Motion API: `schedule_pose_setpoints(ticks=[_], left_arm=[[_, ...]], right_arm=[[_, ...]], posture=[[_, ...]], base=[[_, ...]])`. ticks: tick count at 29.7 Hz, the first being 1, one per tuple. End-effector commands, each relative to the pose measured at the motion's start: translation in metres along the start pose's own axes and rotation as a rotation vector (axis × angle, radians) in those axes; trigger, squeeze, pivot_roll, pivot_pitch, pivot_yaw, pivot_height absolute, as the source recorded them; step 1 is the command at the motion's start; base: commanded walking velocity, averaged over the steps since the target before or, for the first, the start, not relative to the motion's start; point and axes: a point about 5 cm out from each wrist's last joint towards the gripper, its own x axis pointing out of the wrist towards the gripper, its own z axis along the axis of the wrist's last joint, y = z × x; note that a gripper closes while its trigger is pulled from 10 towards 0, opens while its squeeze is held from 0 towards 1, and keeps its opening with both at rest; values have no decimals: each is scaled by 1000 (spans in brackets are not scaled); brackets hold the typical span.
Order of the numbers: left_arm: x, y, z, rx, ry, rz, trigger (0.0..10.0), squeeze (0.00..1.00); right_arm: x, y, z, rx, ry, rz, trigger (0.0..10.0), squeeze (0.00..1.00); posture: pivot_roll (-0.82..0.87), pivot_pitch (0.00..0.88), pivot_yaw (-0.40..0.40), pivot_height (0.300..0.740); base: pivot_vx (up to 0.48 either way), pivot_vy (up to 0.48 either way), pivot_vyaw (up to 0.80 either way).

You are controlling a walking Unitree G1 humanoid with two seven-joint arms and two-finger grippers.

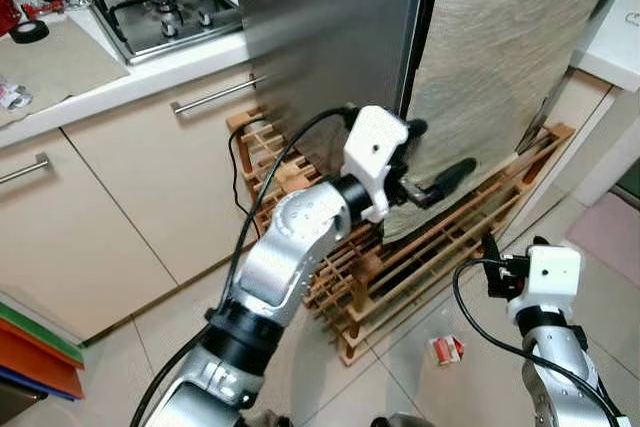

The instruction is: Restocking fridge

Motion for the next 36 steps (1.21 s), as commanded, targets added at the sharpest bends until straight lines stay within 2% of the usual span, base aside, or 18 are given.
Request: schedule_pose_setpoints(ticks=[1,4,8,16,21,36], left_arm=[[-6,6,2,-1,-3,27,10000,0],[-18,10,-3,14,32,31,10000,0],[-22,9,-10,11,57,35,10000,0],[-16,4,-22,-22,69,34,10000,0],[-9,1,-23,-32,60,10,10000,0],[12,-7,-23,-29,39,-13,10000,0]], right_arm=[[0,-1,2,-9,1,3,10000,12],[0,-1,2,-11,5,4,10000,12],[1,-1,2,-10,6,7,10000,12],[5,3,13,27,-38,4,10000,8],[-2,15,31,59,-90,68,10000,12],[-13,19,37,72,-81,95,10000,16]], posture=[[-26,63,31,740],[-20,57,27,740],[-17,55,25,740],[-25,45,18,740],[-44,46,14,740],[-58,55,17,740]], base=[[0,0,0],[0,0,0],[0,0,0],[0,0,0],[0,0,0],[0,0,0]])
